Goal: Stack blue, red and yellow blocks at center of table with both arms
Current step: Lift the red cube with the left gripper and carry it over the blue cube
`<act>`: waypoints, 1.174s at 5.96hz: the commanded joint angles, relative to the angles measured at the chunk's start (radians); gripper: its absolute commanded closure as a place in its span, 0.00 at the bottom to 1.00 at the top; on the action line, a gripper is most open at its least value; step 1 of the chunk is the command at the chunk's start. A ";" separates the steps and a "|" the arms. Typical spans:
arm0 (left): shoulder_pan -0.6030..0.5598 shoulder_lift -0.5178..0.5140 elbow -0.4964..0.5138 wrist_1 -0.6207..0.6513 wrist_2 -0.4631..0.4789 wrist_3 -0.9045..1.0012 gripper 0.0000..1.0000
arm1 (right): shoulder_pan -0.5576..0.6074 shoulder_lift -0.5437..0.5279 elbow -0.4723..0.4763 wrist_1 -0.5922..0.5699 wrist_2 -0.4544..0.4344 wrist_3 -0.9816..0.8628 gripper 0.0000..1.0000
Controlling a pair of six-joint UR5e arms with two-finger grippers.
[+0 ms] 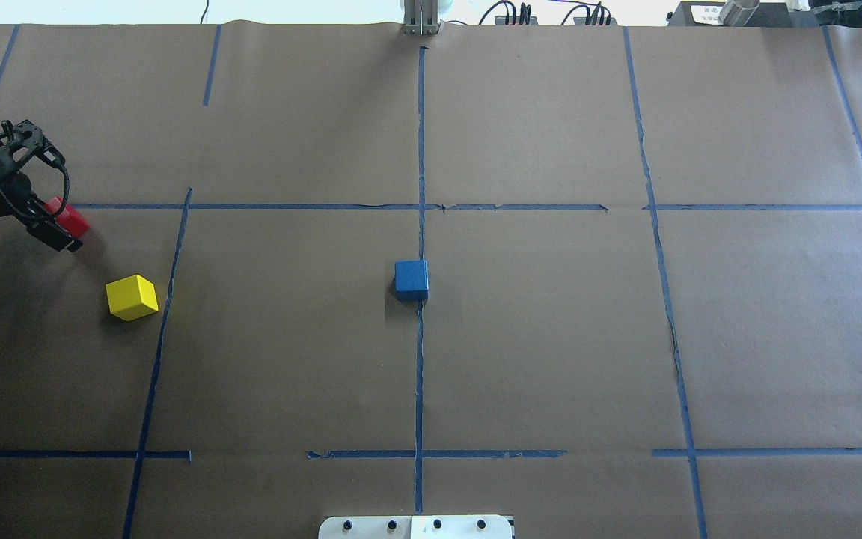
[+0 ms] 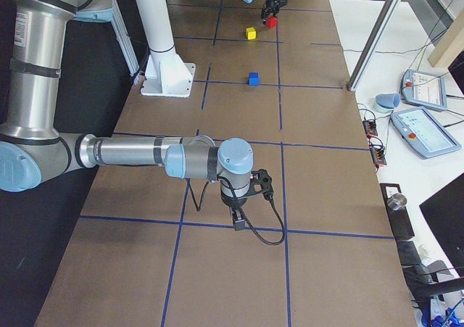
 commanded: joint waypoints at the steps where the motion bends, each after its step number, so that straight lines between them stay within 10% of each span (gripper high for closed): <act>1: 0.003 -0.021 0.009 0.002 0.034 0.004 0.57 | 0.000 0.000 -0.002 0.000 0.000 -0.001 0.00; 2: 0.003 -0.038 0.003 0.003 0.094 -0.002 0.85 | 0.000 0.000 0.000 0.000 0.000 0.001 0.00; 7: 0.185 -0.209 -0.115 0.114 0.102 -0.873 0.89 | 0.000 -0.002 0.000 0.000 0.002 0.003 0.00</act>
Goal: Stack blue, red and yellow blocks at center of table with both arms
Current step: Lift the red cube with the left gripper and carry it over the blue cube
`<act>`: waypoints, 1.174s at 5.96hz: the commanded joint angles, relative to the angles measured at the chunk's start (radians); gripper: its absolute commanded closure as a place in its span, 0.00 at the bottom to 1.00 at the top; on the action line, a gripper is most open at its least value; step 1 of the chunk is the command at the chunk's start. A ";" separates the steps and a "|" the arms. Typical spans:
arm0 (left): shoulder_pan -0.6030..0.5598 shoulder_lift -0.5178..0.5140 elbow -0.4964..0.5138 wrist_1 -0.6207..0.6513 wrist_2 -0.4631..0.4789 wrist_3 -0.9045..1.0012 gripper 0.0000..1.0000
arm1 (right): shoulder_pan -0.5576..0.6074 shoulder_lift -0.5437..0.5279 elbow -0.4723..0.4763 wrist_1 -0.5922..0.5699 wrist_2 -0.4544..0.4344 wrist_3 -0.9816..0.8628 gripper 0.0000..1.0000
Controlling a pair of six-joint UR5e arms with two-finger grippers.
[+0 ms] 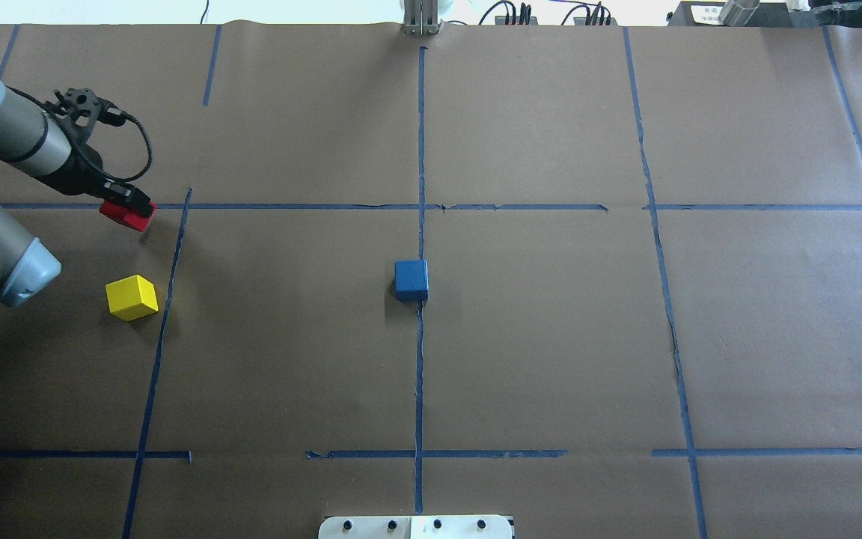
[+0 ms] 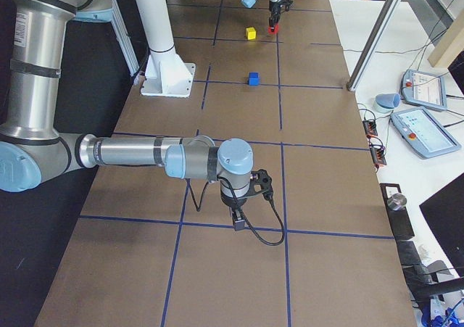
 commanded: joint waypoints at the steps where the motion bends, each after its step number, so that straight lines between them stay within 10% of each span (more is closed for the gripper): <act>1: 0.136 -0.191 -0.017 0.178 0.066 -0.361 0.89 | 0.000 -0.001 0.000 0.000 -0.001 0.000 0.00; 3: 0.274 -0.346 -0.143 0.484 0.188 -0.575 0.89 | 0.000 -0.001 0.000 0.000 0.000 0.000 0.00; 7: 0.411 -0.540 -0.030 0.523 0.322 -0.660 0.88 | 0.000 -0.004 0.000 0.000 0.000 0.000 0.00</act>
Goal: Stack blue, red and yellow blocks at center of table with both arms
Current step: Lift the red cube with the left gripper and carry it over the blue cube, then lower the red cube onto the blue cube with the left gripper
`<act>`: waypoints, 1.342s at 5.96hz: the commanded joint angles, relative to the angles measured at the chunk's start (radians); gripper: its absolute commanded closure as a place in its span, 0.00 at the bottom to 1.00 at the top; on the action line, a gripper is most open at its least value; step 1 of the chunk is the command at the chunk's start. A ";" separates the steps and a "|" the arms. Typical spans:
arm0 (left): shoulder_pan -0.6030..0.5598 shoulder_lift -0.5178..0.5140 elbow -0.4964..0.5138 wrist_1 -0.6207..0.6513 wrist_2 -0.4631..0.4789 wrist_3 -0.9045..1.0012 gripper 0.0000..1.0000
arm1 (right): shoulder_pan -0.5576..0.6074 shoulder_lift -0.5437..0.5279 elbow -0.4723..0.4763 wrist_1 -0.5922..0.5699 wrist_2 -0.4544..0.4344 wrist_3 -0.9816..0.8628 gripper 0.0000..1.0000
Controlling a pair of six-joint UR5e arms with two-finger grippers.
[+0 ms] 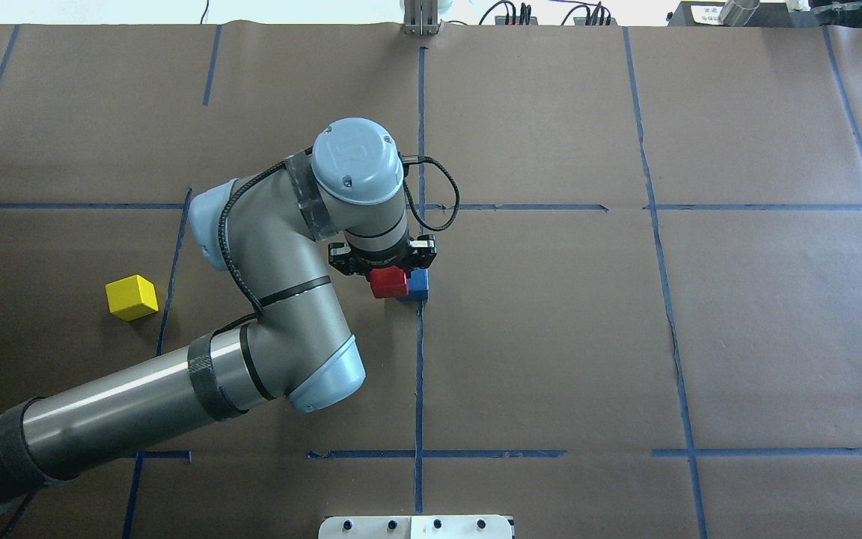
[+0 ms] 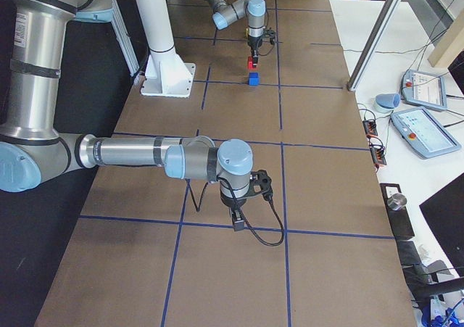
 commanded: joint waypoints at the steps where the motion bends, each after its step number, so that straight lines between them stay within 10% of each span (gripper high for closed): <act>1: 0.014 -0.036 0.040 -0.009 0.033 0.006 0.87 | 0.000 -0.001 0.000 0.000 0.000 0.000 0.00; 8: 0.021 -0.052 0.080 -0.012 0.033 0.058 0.78 | 0.000 -0.001 0.000 0.000 0.000 0.000 0.00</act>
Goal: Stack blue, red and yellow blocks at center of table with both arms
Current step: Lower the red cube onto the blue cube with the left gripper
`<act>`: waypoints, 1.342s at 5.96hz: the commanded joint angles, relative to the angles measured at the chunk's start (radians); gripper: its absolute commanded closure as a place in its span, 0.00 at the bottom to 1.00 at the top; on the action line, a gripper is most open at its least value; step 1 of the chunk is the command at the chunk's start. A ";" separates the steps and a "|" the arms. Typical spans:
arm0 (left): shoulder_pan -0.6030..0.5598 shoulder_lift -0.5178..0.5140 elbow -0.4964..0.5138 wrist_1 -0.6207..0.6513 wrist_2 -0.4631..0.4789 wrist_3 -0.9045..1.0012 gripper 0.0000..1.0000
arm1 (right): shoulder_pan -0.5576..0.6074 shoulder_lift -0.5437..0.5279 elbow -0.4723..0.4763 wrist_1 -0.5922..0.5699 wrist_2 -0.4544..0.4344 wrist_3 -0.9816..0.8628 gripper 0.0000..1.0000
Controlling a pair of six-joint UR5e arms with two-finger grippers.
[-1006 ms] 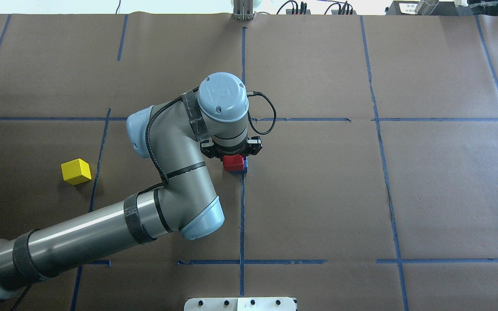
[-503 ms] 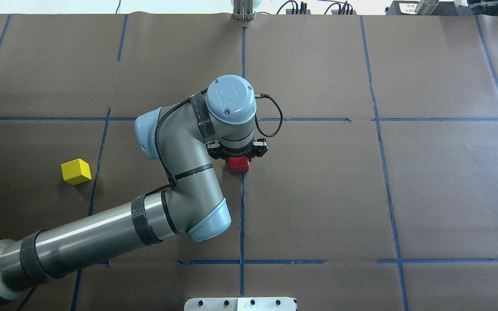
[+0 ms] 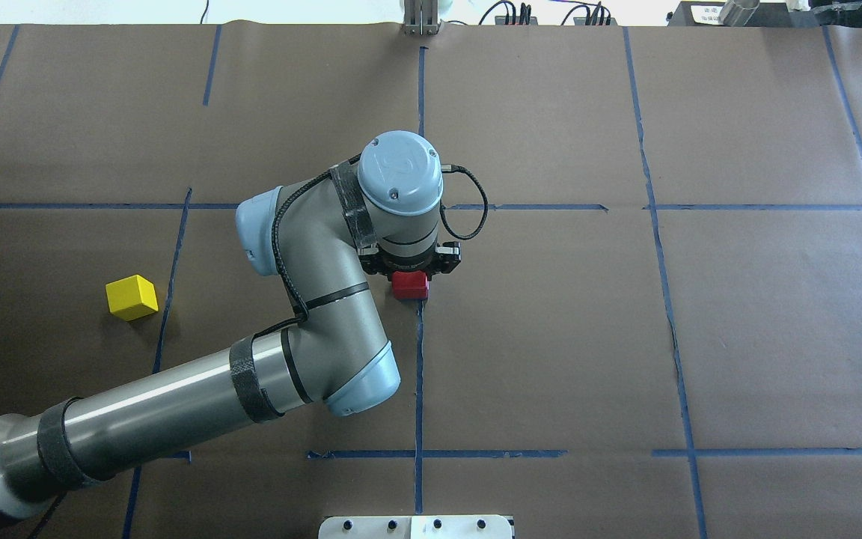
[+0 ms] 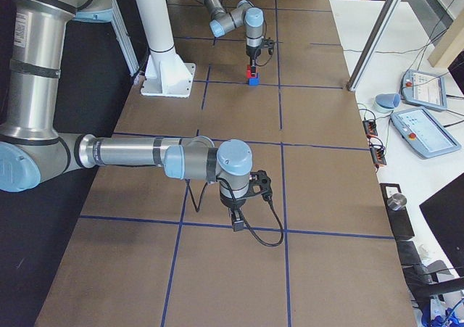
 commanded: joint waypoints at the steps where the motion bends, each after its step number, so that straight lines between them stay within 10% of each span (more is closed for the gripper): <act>1: 0.000 -0.001 0.004 -0.002 -0.002 0.003 0.68 | 0.000 0.000 0.000 0.000 0.000 0.000 0.00; 8: -0.020 -0.005 0.008 -0.017 -0.002 0.003 0.42 | 0.000 0.000 0.000 0.000 0.000 0.000 0.00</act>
